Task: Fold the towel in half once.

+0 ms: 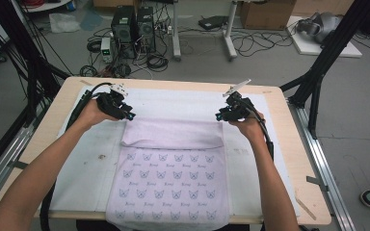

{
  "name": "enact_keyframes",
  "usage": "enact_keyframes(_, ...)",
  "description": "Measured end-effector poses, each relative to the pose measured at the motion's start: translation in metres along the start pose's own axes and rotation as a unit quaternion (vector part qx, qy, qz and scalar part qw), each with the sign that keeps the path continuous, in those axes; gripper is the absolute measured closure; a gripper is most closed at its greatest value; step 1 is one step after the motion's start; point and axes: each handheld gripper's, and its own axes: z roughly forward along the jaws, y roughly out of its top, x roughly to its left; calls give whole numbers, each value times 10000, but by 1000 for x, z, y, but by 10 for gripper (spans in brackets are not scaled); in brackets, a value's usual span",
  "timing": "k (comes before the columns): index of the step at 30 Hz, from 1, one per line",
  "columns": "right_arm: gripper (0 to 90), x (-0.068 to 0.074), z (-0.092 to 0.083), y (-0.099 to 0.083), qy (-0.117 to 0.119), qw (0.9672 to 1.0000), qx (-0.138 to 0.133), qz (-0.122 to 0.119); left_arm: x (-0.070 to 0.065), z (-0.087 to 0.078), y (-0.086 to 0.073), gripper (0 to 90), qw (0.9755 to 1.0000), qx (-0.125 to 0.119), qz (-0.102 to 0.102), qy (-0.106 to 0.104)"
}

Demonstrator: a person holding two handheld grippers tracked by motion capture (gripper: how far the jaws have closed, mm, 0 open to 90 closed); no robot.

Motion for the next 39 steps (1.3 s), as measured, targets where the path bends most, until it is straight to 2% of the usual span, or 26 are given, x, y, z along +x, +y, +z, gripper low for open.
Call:
enact_keyframes(2, 506, 1, -4, -1, 146, 9998, -122, -60, -5, -5, -4, 413, 9997, -189, 86, -114)
enact_keyframes(4, 420, 3, -7, -3, 490, 9985, -251, 0, -10, -11, -9, 327, 9988, -366, 135, -294)
enact_keyframes(5, 359, 6, -8, -5, 718, 9972, -224, -49, -13, -14, -12, 297, 9984, -413, 183, -330)
enact_keyframes(6, 305, 9, -9, -7, 852, 9962, -151, -134, -17, -16, -14, 262, 9980, -455, 186, -408)
enact_keyframes(7, 290, 13, -9, -9, 910, 9955, -72, -243, -20, -19, -16, 224, 9974, -448, 214, -514)
enact_keyframes(9, 265, 20, -8, -16, 1099, 9934, -19, -323, -29, -23, -21, 204, 9965, -481, 358, -577)
enact_keyframes(11, 270, 22, -4, -24, 1088, 9931, 198, -381, -35, -25, -24, 203, 9954, -452, 454, -711)
enact_keyframes(13, 312, 24, -2, -31, 1083, 9928, 346, -374, -42, -25, -29, 203, 9954, -321, 608, -667)
enact_keyframes(15, 343, 25, 0, -38, 1137, 9919, 447, -350, -44, -23, -34, 204, 9955, -215, 588, -712)
enact_keyframes(19, 472, 24, 3, -44, 1209, 9897, 636, -426, -50, -18, -42, 236, 9943, 24, 643, -856)
enact_keyframes(21, 489, 24, 4, -44, 1187, 9896, 722, -382, -53, -16, -44, 257, 9930, 129, 687, -950)
enact_keyframes(22, 509, 24, 4, -45, 1207, 9890, 774, -372, -54, -14, -45, 264, 9930, 162, 714, -923)
enact_keyframes(26, 532, 25, 11, -44, 1157, 9880, 914, -461, -56, -11, -47, 325, 9929, 306, 677, -928)
enact_keyframes(28, 597, 26, 14, -42, 1144, 9870, 1005, -510, -56, -10, -48, 357, 9925, 361, 642, -979)
enact_keyframes(30, 720, 28, 18, -41, 1219, 9842, 1112, -636, -57, -9, -48, 427, 9917, 381, 698, -1006)
enact_keyframes(31, 778, 30, 19, -41, 1227, 9828, 1170, -739, -57, -10, -48, 486, 9911, 476, 738, -1002)
enact_keyframes(32, 822, 31, 19, -40, 1257, 9810, 1205, -858, -59, -10, -48, 573, 9914, 459, 724, -986)
enact_keyframes(33, 842, 32, 19, -40, 1283, 9798, 1224, -922, -60, -10, -47, 624, 9907, 480, 762, -1016)
enact_keyframes(34, 847, 34, 19, -39, 1364, 9772, 1230, -1068, -61, -11, -47, 681, 9903, 548, 803, -990)
enact_keyframes(36, 857, 38, 17, -38, 1333, 9735, 1310, -1319, -63, -12, -46, 801, 9909, 569, 732, -977)
enact_keyframes(37, 859, 40, 16, -38, 1380, 9716, 1310, -1405, -63, -13, -45, 853, 9908, 581, 766, -957)
enact_keyframes(39, 860, 43, 14, -38, 1378, 9687, 1317, -1593, -65, -15, -45, 871, 9906, 595, 785, -953)
